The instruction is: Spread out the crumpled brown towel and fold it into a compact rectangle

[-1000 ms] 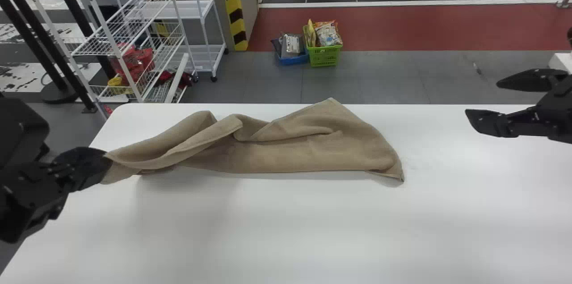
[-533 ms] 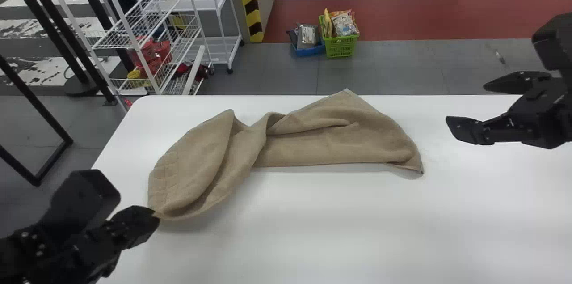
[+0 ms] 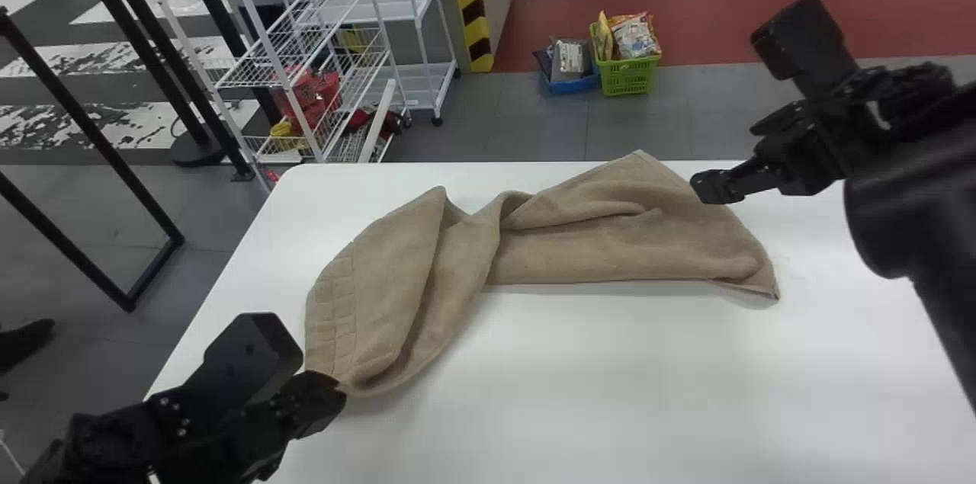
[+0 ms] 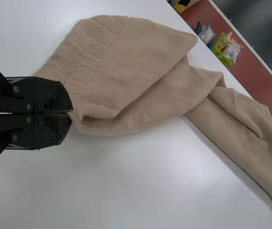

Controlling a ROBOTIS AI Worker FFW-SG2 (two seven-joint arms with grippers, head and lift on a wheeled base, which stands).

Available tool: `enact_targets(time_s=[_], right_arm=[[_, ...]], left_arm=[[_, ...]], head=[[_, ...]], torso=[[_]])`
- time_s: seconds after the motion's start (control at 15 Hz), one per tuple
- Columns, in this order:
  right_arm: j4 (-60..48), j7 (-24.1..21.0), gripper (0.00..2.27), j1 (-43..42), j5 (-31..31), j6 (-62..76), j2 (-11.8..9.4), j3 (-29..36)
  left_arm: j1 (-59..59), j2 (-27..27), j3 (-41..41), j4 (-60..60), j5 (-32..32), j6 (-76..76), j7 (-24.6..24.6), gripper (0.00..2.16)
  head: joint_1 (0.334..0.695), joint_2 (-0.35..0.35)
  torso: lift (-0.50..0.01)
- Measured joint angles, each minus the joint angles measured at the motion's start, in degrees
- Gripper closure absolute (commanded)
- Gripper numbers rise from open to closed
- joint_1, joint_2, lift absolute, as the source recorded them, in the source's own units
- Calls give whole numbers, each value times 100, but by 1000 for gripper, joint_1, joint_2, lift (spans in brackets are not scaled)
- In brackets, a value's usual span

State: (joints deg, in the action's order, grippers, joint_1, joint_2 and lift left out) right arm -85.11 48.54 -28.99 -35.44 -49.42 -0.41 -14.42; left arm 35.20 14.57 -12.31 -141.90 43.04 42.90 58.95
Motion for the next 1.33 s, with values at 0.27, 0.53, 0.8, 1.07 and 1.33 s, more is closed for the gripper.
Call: enact_targets(time_s=[0.27, 0.53, 0.8, 1.07, 1.33], right_arm=[[1401, -470, 154, -668, 202, 479, 40, -161], [2377, -609, 154, -1148, 844, 843, 41, -248], [2624, -535, 154, -1230, 1038, 754, 41, -404], [2944, -733, 151, -1224, 1084, 695, 41, -544], [3115, -1015, 218, -1215, 1237, 759, 41, -515]], left_arm=[[14, 2, -2, 92, 67, -37, 67, 1791], [37, 2, 8, 127, 133, -105, 178, 1791], [39, 11, 1, 128, 143, -142, 195, 1791], [57, 11, 1, 124, 143, -262, 195, 1791], [100, 11, -16, 111, 143, -373, 195, 1791]], head=[[695, 251], [695, 261], [695, 273], [695, 268], [695, 256]], torso=[[-127], [-127], [-127], [-127], [-127]])
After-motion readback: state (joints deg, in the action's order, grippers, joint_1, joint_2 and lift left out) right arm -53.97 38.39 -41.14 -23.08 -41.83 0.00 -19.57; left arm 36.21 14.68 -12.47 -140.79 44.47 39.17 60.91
